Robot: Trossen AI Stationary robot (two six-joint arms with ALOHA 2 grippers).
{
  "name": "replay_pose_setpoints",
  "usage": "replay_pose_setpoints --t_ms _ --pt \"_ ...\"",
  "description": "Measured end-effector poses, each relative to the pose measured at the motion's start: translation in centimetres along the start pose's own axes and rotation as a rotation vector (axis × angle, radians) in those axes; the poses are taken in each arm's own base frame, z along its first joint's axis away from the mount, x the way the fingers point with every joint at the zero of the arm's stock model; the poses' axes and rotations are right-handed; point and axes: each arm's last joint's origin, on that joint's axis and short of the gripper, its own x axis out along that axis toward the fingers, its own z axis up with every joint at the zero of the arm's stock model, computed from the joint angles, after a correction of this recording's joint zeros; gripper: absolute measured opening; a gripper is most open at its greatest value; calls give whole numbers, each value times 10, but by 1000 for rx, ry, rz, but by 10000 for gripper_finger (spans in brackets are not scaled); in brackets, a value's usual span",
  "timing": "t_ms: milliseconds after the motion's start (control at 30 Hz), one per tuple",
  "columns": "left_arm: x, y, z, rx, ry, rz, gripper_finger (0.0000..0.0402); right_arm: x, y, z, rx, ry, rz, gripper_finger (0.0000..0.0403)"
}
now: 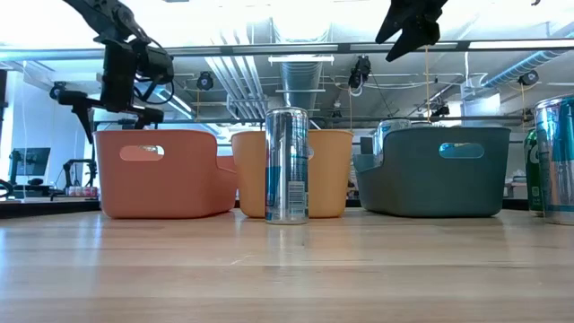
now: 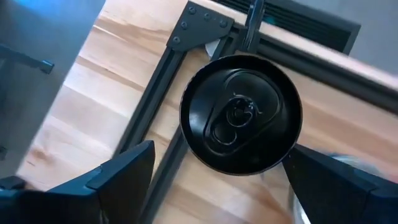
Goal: Sort soda cans
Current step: Put the white/blue soda can into the blue bin
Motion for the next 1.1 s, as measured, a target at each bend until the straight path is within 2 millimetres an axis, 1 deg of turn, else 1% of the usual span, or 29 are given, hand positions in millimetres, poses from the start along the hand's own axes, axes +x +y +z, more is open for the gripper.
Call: replay_pose_setpoints --t_ms 167,333,600,800,1100 --pt "2 -3 2 -123 -32 -25 327 0 0 0 0 0 0 359" --pt "6 -6 1 -176 -42 -33 327 0 0 0 -1 2 3 359" --pt "23 -16 0 -312 -64 -30 327 0 0 -3 -4 33 -2 359" --pt "33 -21 -2 -350 -78 21 326 -5 -1 -8 9 72 18 359" --pt "40 -24 -2 -415 -96 51 325 -7 -2 -9 9 66 19 359"
